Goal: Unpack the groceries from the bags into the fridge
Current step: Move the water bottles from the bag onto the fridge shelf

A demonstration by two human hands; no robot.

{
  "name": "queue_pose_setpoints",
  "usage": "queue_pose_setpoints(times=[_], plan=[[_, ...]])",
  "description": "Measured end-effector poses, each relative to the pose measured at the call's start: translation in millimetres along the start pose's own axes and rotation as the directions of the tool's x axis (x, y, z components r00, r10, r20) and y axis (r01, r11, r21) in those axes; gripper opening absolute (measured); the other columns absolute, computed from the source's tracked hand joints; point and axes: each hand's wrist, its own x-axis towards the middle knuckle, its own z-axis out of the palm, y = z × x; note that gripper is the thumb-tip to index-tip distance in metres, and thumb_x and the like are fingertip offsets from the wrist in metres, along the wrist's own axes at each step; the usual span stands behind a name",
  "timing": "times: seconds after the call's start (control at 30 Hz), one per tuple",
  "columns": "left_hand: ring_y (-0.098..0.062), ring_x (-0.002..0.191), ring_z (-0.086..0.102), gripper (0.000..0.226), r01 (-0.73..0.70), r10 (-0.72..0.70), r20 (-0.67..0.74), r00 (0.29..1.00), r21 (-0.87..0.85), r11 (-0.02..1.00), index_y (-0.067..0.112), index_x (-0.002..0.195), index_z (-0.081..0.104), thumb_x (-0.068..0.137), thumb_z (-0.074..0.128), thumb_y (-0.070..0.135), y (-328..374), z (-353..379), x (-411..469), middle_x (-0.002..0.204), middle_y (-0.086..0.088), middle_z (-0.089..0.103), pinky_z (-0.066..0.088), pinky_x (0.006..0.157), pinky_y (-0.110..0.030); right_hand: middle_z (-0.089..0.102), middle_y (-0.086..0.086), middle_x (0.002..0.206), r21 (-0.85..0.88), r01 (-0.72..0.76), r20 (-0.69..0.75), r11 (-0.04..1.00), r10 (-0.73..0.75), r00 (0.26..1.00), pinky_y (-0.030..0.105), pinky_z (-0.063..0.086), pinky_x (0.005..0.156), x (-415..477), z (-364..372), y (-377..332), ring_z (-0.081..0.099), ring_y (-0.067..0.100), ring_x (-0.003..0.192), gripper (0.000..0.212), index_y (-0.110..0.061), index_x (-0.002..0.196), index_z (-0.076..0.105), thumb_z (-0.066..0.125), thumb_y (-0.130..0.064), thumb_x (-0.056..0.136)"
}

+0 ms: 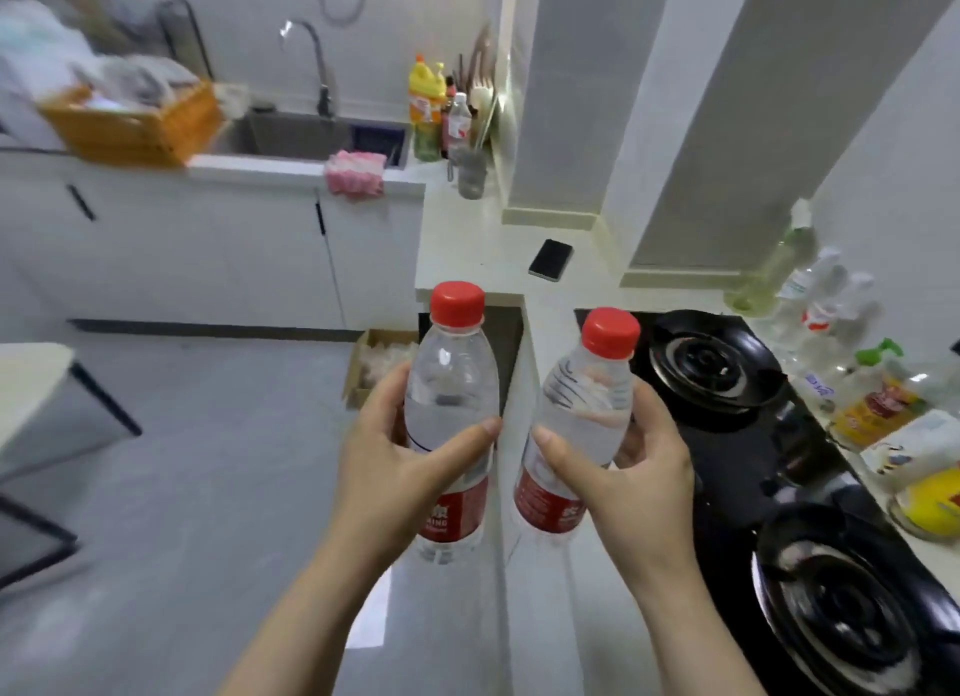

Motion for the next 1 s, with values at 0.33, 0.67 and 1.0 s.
queue_pose_setpoints(times=[0.33,0.67,1.0], plan=[[0.006,0.087,0.065,0.048,0.099,-0.028,-0.522,0.852,0.108,0.989,0.040,0.103,0.060,0.066,0.083,0.020,4,-86,-28,0.096,0.026,0.068,0.052,0.067,-0.012,0.064,-0.005,0.114,0.135,0.118,0.472,0.984,-0.168,0.865,0.027,0.056,0.083,45,120,-16,0.063,0.009,0.104,0.064,-0.031,0.121,0.058,0.084,-0.036,0.063],[-0.002,0.090,0.068,0.055,0.156,0.064,-0.902,0.427,0.143,0.977,0.039,0.106,0.062,0.055,0.081,0.043,29,-162,-100,0.098,0.017,0.071,0.053,0.074,-0.023,0.066,-0.013,0.109,0.391,0.095,0.779,0.915,-0.385,0.495,0.012,0.052,0.070,0,236,-71,0.064,0.001,0.096,0.057,-0.045,0.108,0.057,0.087,-0.024,0.064],[-0.010,0.091,0.069,0.052,0.219,0.128,-0.986,0.104,0.148,0.964,0.033,0.104,0.062,0.058,0.080,0.046,49,-179,-198,0.098,0.009,0.072,0.057,0.081,-0.040,0.072,-0.008,0.097,0.525,-0.027,0.844,0.851,-0.517,0.145,0.021,0.056,0.073,-91,271,-112,0.069,0.007,0.089,0.050,-0.035,0.099,0.065,0.085,-0.004,0.066]])
